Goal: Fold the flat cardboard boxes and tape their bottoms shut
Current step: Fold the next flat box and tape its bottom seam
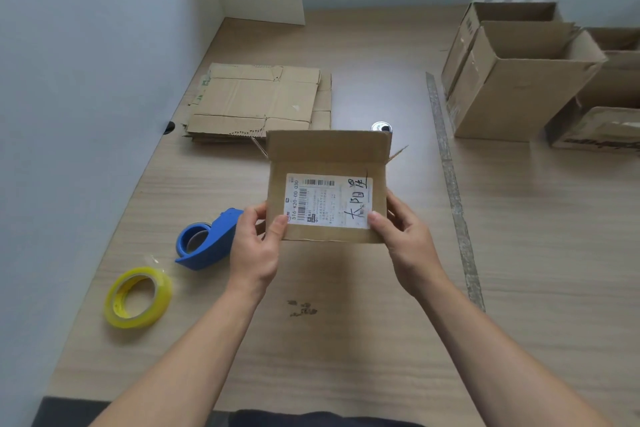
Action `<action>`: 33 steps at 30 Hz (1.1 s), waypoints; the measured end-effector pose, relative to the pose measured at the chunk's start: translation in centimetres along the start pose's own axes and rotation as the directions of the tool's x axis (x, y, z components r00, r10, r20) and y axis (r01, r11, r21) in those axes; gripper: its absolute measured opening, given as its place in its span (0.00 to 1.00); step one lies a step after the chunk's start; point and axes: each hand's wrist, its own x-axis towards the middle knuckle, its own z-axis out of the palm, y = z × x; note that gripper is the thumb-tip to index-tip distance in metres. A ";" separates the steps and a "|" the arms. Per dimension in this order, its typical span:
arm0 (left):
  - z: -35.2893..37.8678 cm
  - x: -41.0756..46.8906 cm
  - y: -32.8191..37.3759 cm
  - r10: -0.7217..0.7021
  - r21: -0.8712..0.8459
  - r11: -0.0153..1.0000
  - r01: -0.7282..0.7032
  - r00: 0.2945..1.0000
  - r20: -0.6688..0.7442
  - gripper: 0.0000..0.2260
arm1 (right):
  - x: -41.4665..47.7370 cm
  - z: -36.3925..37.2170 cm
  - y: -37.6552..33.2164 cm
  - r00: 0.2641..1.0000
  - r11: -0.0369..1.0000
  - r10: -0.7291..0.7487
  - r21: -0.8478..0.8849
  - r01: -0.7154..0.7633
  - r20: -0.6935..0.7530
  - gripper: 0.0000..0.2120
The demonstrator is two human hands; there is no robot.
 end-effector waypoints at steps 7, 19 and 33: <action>-1.3 -1.1 -1.1 -0.012 -0.022 1.000 0.018 0.968 0.249 0.26 | 0.5 -2.0 1.1 0.999 0.998 0.048 -0.026 -0.048 -0.018 0.19; -2.0 -2.4 -2.1 -0.015 0.119 0.993 -0.018 0.961 0.277 0.23 | -2.1 -3.3 3.3 0.986 0.958 0.075 -0.284 -0.030 0.148 0.41; -2.9 -2.6 -3.6 -0.010 0.319 0.945 -0.063 0.975 0.222 0.30 | -2.5 -3.2 2.5 0.977 0.926 0.095 -0.378 -0.017 0.190 0.48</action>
